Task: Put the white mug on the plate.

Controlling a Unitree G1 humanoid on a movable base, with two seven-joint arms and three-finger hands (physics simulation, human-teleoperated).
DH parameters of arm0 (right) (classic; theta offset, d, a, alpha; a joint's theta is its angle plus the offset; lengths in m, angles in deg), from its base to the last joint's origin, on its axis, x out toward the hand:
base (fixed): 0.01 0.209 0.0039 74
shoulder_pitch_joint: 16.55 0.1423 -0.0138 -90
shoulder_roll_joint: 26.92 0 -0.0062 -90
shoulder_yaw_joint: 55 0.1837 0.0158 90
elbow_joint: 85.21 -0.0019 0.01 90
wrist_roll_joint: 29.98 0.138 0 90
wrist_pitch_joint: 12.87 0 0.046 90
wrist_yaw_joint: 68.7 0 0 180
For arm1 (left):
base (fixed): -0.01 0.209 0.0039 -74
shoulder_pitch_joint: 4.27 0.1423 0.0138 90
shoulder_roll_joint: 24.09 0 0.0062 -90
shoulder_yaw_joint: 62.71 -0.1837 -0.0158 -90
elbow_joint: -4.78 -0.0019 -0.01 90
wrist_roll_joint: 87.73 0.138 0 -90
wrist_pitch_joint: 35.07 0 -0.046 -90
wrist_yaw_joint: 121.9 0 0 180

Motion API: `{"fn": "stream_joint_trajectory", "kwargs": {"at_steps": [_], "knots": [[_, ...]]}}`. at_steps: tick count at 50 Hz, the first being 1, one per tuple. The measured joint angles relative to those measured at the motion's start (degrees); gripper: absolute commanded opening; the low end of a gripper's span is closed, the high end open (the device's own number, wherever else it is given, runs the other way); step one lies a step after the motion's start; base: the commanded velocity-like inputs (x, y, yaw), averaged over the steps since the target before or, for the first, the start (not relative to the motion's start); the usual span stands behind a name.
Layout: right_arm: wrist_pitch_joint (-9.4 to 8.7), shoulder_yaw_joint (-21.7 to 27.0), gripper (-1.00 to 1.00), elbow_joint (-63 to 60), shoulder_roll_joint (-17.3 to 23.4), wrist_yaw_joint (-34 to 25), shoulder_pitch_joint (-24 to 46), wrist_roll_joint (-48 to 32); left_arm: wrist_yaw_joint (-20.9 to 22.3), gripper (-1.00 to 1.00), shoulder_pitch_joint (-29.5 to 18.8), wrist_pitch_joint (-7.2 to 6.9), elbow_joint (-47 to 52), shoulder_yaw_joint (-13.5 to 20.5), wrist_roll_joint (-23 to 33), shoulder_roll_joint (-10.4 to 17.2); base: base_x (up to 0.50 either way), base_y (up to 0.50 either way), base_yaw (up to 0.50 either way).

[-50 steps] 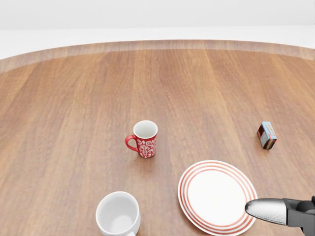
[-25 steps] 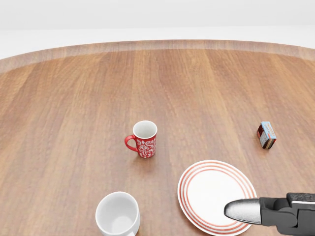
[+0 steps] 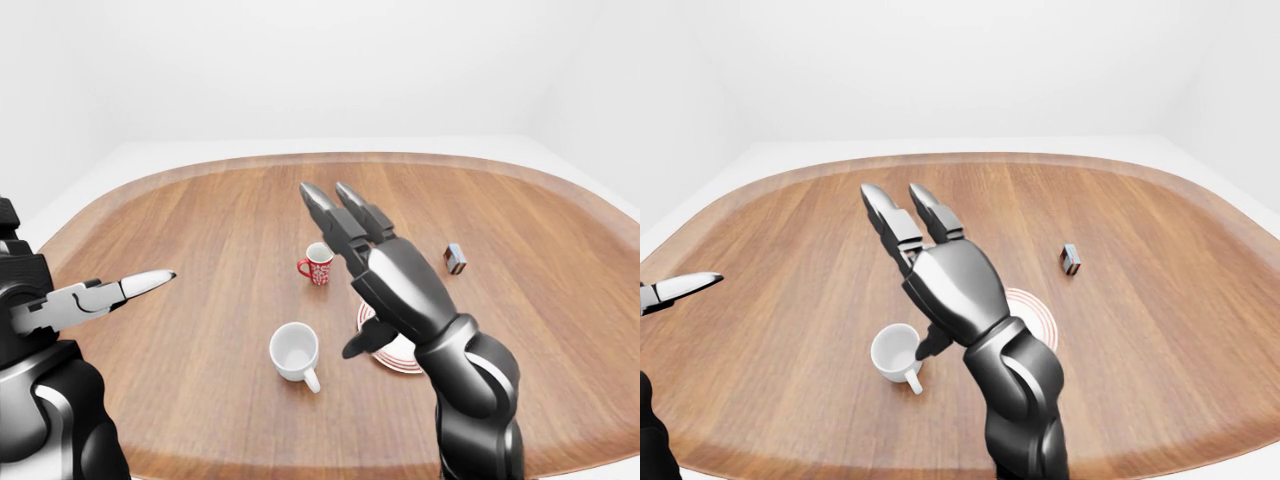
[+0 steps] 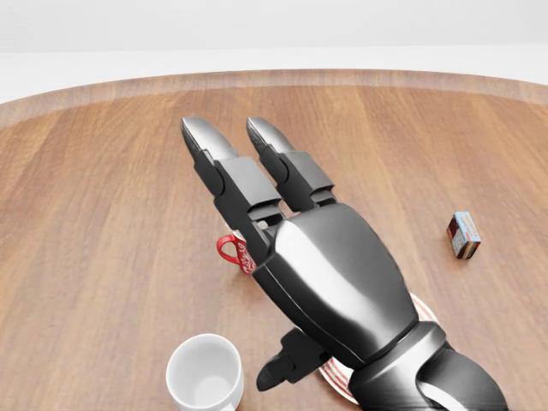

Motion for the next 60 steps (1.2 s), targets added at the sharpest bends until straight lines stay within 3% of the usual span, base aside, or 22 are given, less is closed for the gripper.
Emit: {"fn": "stream_joint_trajectory", "kwargs": {"at_steps": [2, 11, 23, 39, 60], "knots": [[0.00, -0.9, 1.00, 1.4, -1.4, -2.9, 1.0, -3.9, 0.0, 1.00, 0.0, 0.00, -0.1, 0.0, 0.0, 0.0, 0.00, 0.00, 0.00], [0.00, -3.2, 1.00, 9.4, -7.9, -2.9, 4.9, -16.5, 0.0, 1.00, 0.0, 0.00, -0.5, 0.0, -0.2, 0.0, 0.00, 0.00, 0.00], [0.00, -4.2, 1.00, 20.4, -13.2, -2.9, 7.6, -24.6, -0.1, 1.00, 0.0, 0.00, -0.8, -0.1, -0.4, 0.0, 0.00, 0.00, 0.00], [0.00, -4.7, 1.00, 32.8, -15.2, -2.9, 8.2, -27.6, -0.1, 1.00, 0.1, 0.00, -1.1, -0.2, -0.4, 0.0, 0.00, 0.00, 0.00], [0.00, -6.5, 1.00, 38.8, -15.2, -2.9, 5.7, -28.8, -0.1, 1.00, 0.3, 0.00, -1.7, -0.4, -0.3, -0.2, 0.00, 0.00, 0.00]]}}
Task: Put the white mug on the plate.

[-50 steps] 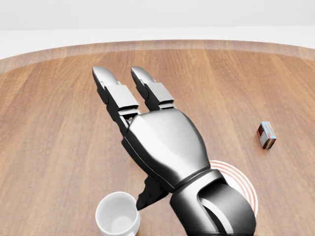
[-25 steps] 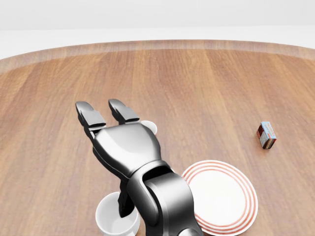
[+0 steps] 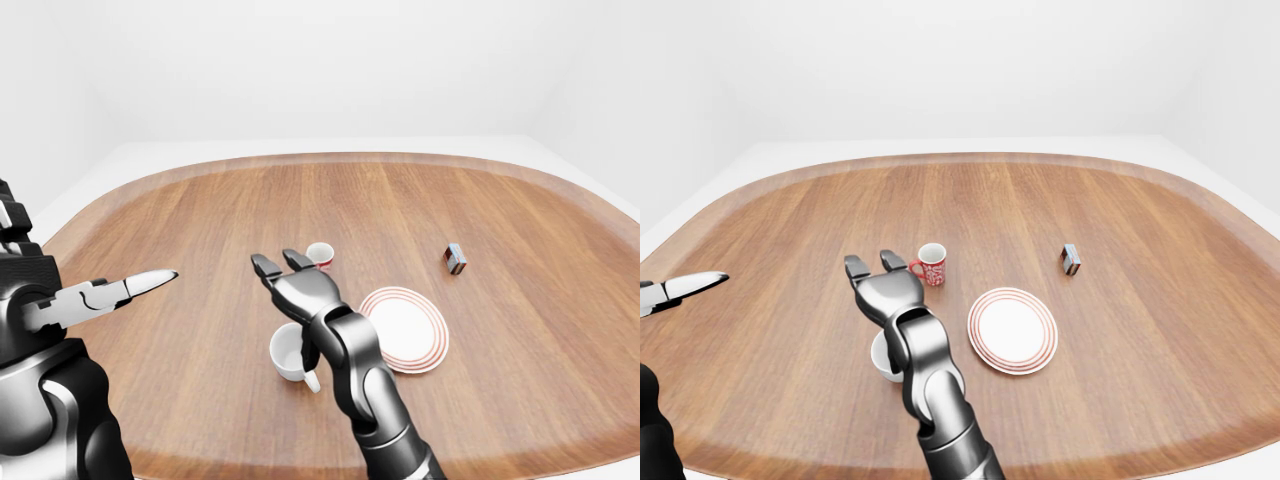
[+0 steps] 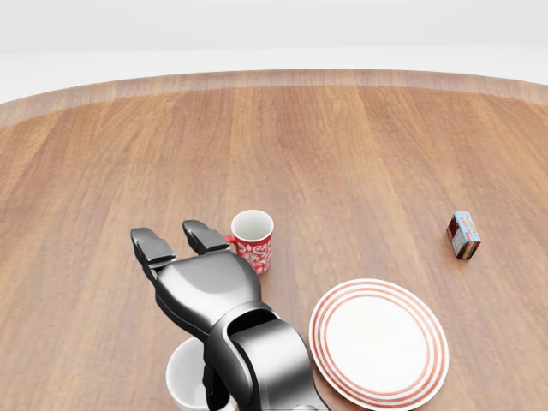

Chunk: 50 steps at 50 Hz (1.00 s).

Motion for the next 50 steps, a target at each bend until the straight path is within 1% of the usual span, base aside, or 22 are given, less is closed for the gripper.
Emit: {"fn": "stream_joint_trajectory", "kwargs": {"at_steps": [13, 26, 37, 50], "knots": [[0.00, 2.2, 1.00, 8.5, 0.0, 0.0, 3.0, 2.5, 0.0, 1.00, 0.0, 0.00, -0.1, 0.1, -0.2, 0.0, 0.00, 0.00, 0.00], [0.00, 5.9, 1.00, 20.1, 0.0, 0.0, 8.9, 7.3, -0.1, 1.00, 0.0, 0.00, 0.2, 0.2, -0.4, 0.1, 0.00, 0.00, 0.00], [0.00, 9.2, 1.00, 30.4, 0.0, 0.0, 16.2, 11.0, -0.2, 1.00, 0.0, 0.00, 0.1, 0.2, -0.5, 0.1, 0.00, 0.00, 0.00], [0.00, 11.2, 1.00, 38.3, 0.0, 0.0, 21.1, 14.3, -0.2, 1.00, 0.1, 0.00, 0.2, 0.2, -0.5, 0.0, 0.00, 0.00, 0.00]]}}
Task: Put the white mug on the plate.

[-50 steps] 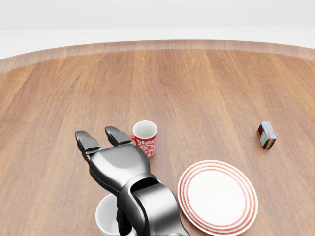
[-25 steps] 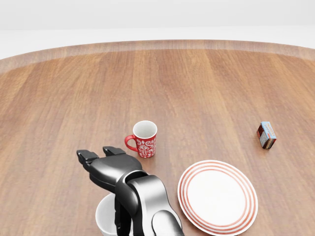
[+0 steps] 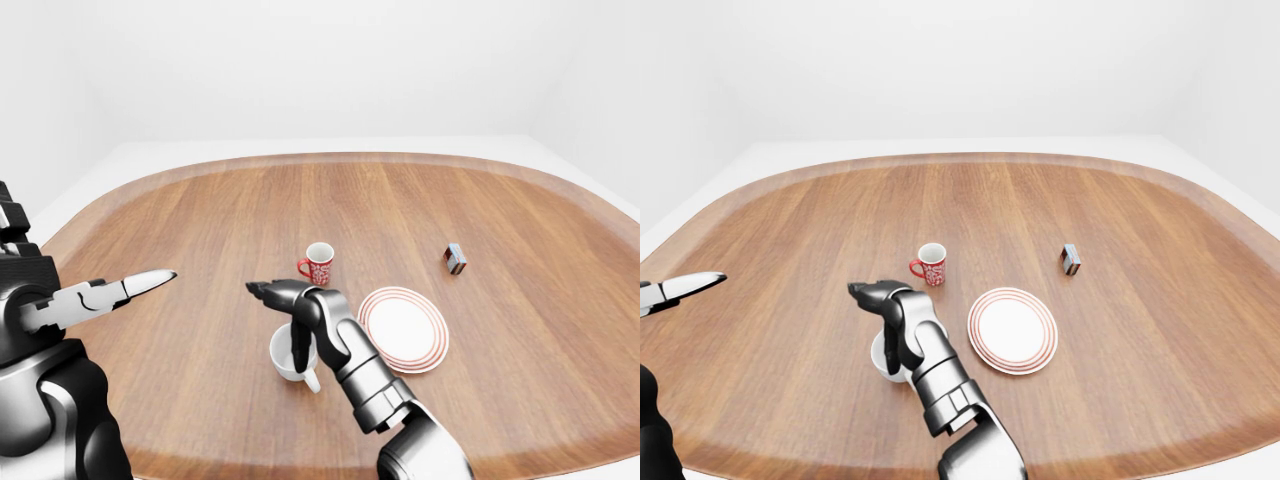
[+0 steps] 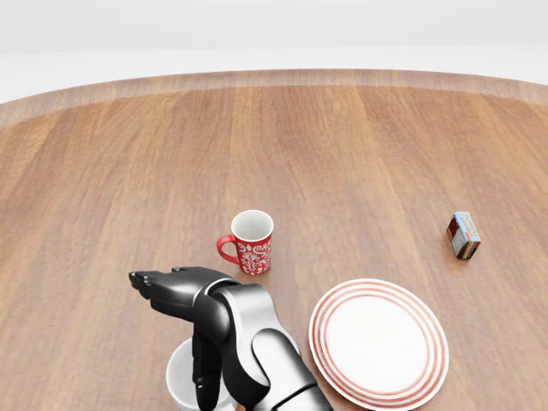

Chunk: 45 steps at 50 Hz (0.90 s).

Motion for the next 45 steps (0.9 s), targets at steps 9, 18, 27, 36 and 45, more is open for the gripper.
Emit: {"fn": "stream_joint_trajectory", "kwargs": {"at_steps": [9, 18, 27, 36, 45], "knots": [[0.00, 0.9, 1.00, 3.9, 0.0, 0.1, 1.7, 1.6, 0.0, 1.00, 0.0, 0.00, -0.1, 0.0, 0.0, 0.0, 0.00, 0.00, 0.00], [0.00, 1.5, 1.00, 7.2, 0.0, 0.9, 2.7, 3.0, 0.0, 1.00, 0.0, 0.00, -0.1, 0.0, -0.1, 0.0, 0.00, 0.00, 0.00], [0.00, 1.9, 1.00, 10.6, 0.0, 3.3, 2.9, 3.7, -0.1, 1.00, -0.1, 0.00, 0.2, 0.1, -0.2, 0.1, 0.00, 0.00, 0.00], [0.00, 2.1, 1.00, 13.3, 0.0, 8.7, 2.3, 3.5, 0.0, 1.00, 0.0, 0.00, 0.5, 0.2, -0.4, 0.1, 0.00, 0.00, 0.00], [0.00, 2.4, 0.98, 15.4, 0.1, 13.3, 2.1, 2.9, 0.0, 1.00, 0.1, 0.00, 0.8, 0.3, -0.5, 0.1, 0.00, 0.00, 0.00]]}}
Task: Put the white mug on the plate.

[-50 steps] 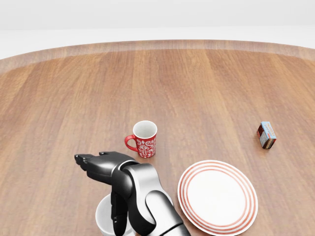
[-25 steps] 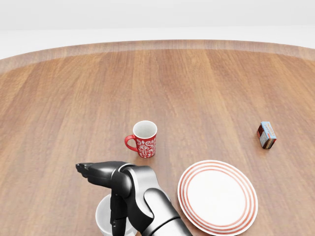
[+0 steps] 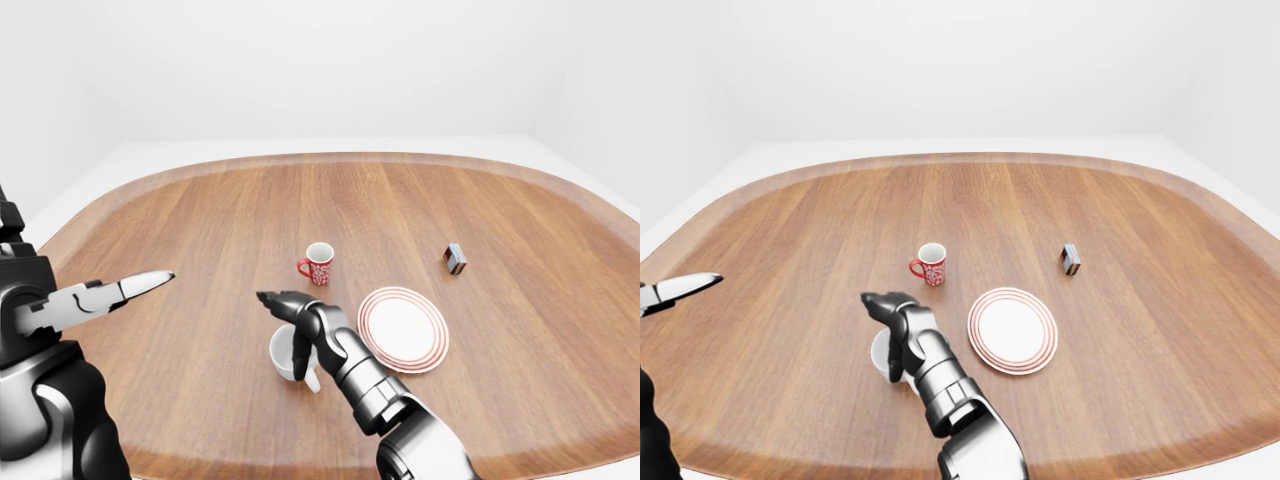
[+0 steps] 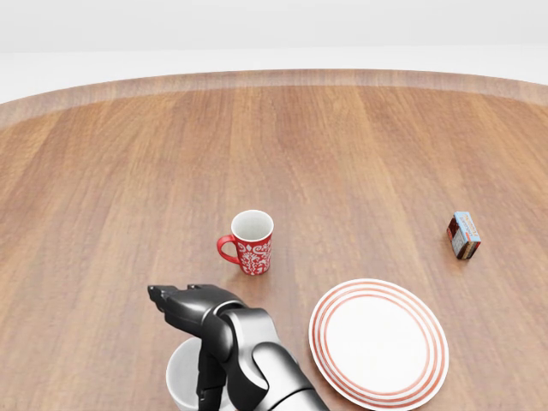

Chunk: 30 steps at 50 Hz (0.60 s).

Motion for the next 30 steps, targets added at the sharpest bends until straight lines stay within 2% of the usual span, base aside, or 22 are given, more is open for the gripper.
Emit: {"fn": "stream_joint_trajectory", "kwargs": {"at_steps": [16, 30], "knots": [[0.00, 0.5, 1.00, 2.5, 0.1, 3.5, 0.7, -1.2, -0.2, 1.00, -0.5, 0.00, 0.0, 0.1, -0.1, 0.3, 0.00, 0.00, 0.00], [0.00, 0.3, 1.00, 4.8, -0.1, 6.0, 0.5, -5.3, -0.6, 1.00, -1.1, 0.00, -0.2, 0.1, -0.5, 0.6, 0.00, 0.00, 0.00]]}}
